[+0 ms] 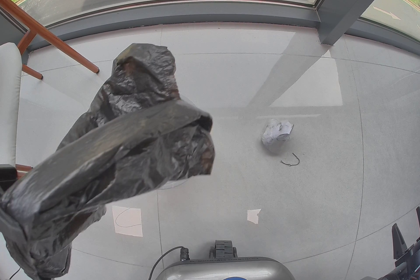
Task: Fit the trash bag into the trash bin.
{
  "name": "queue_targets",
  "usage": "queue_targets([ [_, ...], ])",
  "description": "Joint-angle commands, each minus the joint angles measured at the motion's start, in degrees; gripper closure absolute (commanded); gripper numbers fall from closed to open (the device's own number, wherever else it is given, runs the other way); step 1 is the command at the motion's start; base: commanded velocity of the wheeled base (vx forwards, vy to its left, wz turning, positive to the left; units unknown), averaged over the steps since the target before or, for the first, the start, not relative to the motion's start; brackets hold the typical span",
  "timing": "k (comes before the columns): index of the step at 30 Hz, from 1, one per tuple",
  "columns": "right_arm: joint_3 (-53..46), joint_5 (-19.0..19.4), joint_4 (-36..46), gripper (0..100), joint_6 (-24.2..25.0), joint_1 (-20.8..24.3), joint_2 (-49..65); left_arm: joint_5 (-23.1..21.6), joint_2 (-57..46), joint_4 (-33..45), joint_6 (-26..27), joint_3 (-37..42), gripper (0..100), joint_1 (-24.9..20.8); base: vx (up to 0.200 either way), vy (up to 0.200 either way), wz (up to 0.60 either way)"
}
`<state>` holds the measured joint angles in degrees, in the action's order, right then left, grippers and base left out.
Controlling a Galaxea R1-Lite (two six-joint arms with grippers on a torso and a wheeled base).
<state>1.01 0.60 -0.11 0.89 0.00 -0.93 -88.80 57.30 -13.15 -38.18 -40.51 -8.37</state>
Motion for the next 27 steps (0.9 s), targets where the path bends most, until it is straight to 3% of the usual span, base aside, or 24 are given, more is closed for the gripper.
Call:
queue_targets([
  [1, -1.0, 0.0, 0.0, 0, 0.1, 0.1, 0.8, 0.0, 2.6, -1.4, -7.7, 1.6, 100, -0.9, 0.000, 0.000, 0.00],
  [3, -1.0, 0.0, 0.0, 0, 0.0, 0.0, 0.8, 0.4, 1.2, -1.7, -9.5, 2.4, 100, -0.8, 0.000, 0.000, 0.00],
  [10, -1.0, 0.0, 0.0, 0, 0.0, 0.1, 0.6, 1.2, 5.2, -9.1, -8.2, 3.6, 100, -0.6, 0.000, 0.000, 0.00],
  [14, -1.0, 0.0, 0.0, 0, 0.0, 0.2, 0.3, 1.8, 5.4, -9.3, -12.1, 3.7, 100, -0.4, 0.000, 0.000, 0.00],
  [16, -1.0, 0.0, 0.0, 0, 0.1, 0.2, 0.2, 4.1, 5.4, -9.3, -18.0, 4.1, 100, -0.4, 0.000, 0.000, 0.00],
  [20, -1.0, 0.0, 0.0, 0, 0.0, 0.2, 0.3, 4.9, 6.3, -9.4, -22.7, 3.8, 100, -0.4, 0.000, 0.000, 0.00],
  [27, -1.0, 0.0, 0.0, 0, 0.0, 0.2, 0.4, 5.9, 14.7, -9.5, -24.2, 1.7, 100, -0.5, 0.000, 0.000, 0.00],
])
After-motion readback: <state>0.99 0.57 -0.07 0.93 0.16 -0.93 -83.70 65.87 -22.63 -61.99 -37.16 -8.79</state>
